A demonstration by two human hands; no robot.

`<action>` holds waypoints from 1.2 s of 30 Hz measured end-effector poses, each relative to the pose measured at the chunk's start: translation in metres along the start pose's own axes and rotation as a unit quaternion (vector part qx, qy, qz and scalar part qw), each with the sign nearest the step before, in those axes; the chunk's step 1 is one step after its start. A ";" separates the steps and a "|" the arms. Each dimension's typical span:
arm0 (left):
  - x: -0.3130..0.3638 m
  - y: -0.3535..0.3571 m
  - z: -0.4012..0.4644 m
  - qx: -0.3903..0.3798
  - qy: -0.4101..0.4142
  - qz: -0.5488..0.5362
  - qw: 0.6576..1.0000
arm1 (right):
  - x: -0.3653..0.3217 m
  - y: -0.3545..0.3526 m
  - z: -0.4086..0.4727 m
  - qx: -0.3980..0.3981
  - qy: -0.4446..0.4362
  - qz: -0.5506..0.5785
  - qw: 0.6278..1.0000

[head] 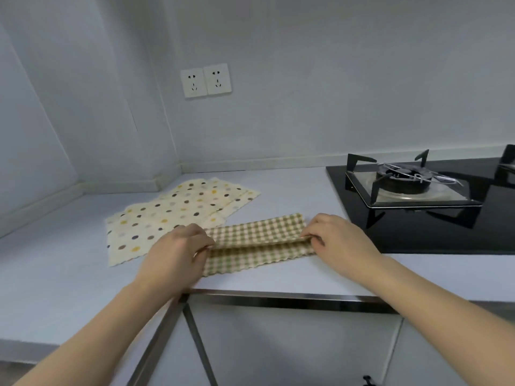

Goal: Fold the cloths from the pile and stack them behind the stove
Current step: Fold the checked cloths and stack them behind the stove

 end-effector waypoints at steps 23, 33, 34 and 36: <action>0.009 0.006 -0.018 -0.016 0.016 -0.080 0.997 | -0.003 0.014 -0.021 -0.068 0.020 -0.011 0.997; -0.001 0.020 0.000 -0.037 -0.215 -0.233 0.948 | -0.009 0.012 -0.016 -0.068 0.016 0.023 0.997; 0.000 0.017 0.001 -0.041 -0.216 -0.235 0.947 | -0.009 0.012 -0.015 -0.067 0.013 0.017 0.998; 0.000 0.009 0.000 -0.048 -0.196 -0.216 0.955 | -0.010 0.012 -0.015 -0.074 0.005 -0.001 0.997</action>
Point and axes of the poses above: each hand's wrist, its own z-axis towards the middle knuckle, its own y-axis out of the palm, x = y × z, the point moved 8 cm from there along z, towards the middle knuckle, and after that the axes turned 15 degrees about y, right-handed, at the moved point
